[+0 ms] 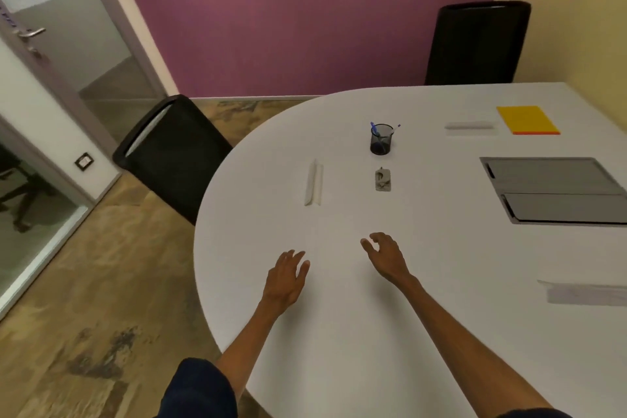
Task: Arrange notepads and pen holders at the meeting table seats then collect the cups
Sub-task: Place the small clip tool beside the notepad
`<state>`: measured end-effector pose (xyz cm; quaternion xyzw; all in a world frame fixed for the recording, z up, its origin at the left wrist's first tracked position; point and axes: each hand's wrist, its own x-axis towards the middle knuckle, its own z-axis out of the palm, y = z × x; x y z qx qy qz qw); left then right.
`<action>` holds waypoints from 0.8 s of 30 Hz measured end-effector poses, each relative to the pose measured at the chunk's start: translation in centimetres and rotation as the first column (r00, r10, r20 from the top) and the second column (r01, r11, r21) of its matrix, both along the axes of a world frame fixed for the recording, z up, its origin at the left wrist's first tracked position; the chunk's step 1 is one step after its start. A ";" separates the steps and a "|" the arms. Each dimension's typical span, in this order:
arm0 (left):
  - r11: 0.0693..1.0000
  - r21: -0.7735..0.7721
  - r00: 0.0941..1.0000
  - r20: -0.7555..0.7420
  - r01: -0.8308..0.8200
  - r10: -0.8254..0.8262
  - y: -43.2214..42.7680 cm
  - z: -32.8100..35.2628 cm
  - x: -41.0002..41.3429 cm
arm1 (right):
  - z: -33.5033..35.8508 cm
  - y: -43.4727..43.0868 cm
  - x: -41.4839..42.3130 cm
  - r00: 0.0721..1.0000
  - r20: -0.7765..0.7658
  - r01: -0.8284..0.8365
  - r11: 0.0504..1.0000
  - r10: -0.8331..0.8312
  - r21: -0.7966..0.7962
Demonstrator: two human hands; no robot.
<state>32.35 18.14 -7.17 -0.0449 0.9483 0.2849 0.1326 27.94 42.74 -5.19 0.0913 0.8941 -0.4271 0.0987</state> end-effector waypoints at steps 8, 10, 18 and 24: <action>0.975 0.045 0.973 0.069 0.219 -0.222 -1.4 -1.2 -10.9 | -1.5 -2.2 -4.5 0.973 0.075 0.224 0.974 -0.220 -0.047; 0.956 0.068 0.951 0.101 0.287 -0.292 -1.3 -1.7 -12.4 | -1.7 -2.4 -5.4 0.960 0.084 0.270 0.962 -0.265 -0.047; 0.894 0.016 0.893 0.050 0.447 -0.447 1.0 -4.0 -18.6 | -2.0 -1.6 -10.0 0.934 0.093 0.347 0.938 -0.346 0.005; 0.856 -0.011 0.856 -0.017 0.517 -0.517 3.4 -4.8 -24.2 | -2.3 0.6 -14.3 0.910 0.094 0.405 0.914 -0.404 0.005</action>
